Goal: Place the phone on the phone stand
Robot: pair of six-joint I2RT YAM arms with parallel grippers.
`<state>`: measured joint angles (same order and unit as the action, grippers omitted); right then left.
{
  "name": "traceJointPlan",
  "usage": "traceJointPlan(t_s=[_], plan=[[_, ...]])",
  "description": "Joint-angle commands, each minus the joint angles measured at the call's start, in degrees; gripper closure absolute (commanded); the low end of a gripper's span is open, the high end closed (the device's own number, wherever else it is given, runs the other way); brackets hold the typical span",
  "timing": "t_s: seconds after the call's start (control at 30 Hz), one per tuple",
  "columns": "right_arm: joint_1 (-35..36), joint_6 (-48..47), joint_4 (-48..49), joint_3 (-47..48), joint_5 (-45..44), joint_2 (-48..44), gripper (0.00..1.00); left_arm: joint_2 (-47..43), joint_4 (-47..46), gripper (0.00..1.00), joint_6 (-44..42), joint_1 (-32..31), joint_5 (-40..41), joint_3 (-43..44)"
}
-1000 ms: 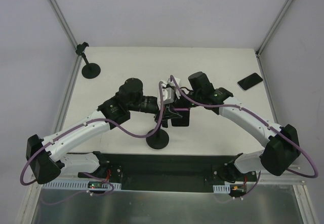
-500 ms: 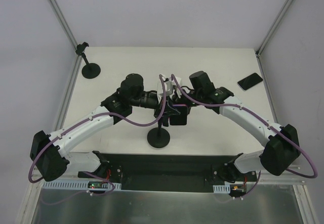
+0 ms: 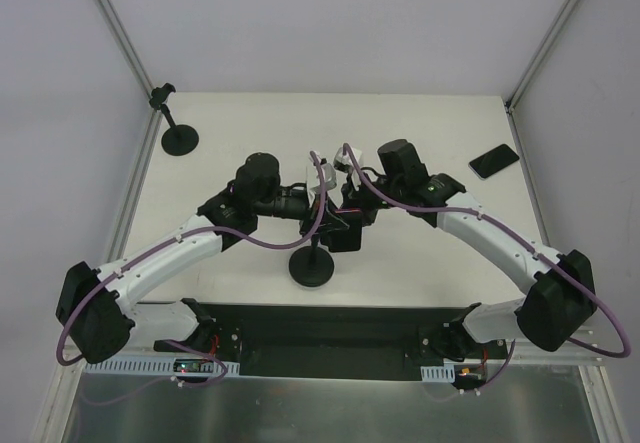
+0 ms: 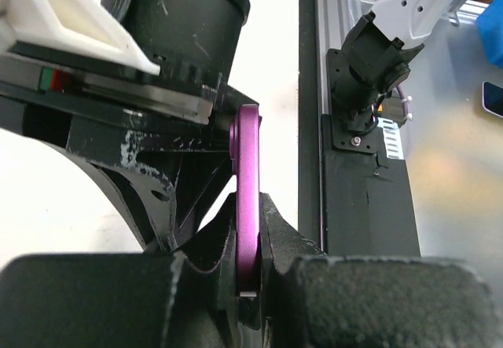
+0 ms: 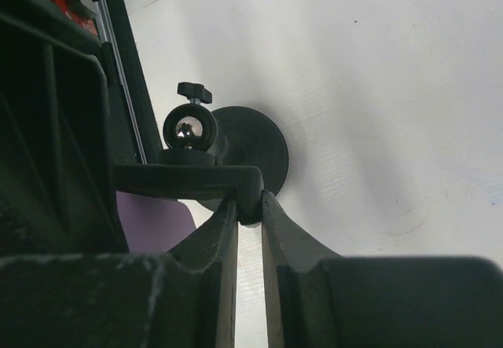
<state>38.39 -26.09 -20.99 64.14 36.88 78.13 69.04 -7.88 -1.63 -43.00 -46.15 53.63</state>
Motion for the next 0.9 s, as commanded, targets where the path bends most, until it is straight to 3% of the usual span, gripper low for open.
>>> traceJointPlan(t_s=[0.0,0.1,0.23,0.4,0.47,0.5,0.53,0.63,0.7,0.73,0.87], plan=[[-0.5,3.0,7.6,1.1,2.6,-3.7,1.0,-4.3,-4.0,1.0,0.7,0.6,1.1,-0.9],[-0.6,3.7,7.9,0.9,1.4,-3.9,1.0,-6.1,-4.0,1.0,1.2,0.7,4.0,-1.9],[-0.7,5.9,9.0,-0.8,-3.8,-5.3,1.0,-8.9,-3.2,1.0,3.6,0.7,14.0,-3.8],[1.1,16.4,15.8,-5.5,-16.5,-10.2,0.99,-11.4,5.6,1.0,5.2,0.6,36.6,-3.9],[5.4,19.5,15.7,-7.3,-34.5,-12.9,1.0,-11.8,7.6,1.0,5.9,-0.2,45.0,-4.1],[10.9,21.1,15.5,-7.7,-43.0,-13.4,1.0,-12.2,8.3,1.0,6.5,-0.7,52.8,-4.4],[13.8,23.2,14.8,-7.8,-57.7,-13.6,1.0,-12.3,8.8,1.0,7.0,-1.5,56.0,-5.3],[24.7,37.6,10.4,-7.4,-82.4,-11.9,1.0,-13.2,8.1,1.0,11.7,-1.7,66.0,-7.2],[30.0,46.7,6.1,-5.9,-88.4,-8.5,1.0,-12.6,5.0,1.0,13.0,-1.7,67.0,-8.4],[31.5,47.8,4.9,-5.1,-92.9,-7.4,1.0,-12.3,3.0,1.0,13.4,-1.7,67.0,-9.2],[37.1,47.5,4.2,-1.9,-97.2,-4.8,1.0,-10.6,0.7,1.0,14.3,-1.7,65.7,-10.1]])
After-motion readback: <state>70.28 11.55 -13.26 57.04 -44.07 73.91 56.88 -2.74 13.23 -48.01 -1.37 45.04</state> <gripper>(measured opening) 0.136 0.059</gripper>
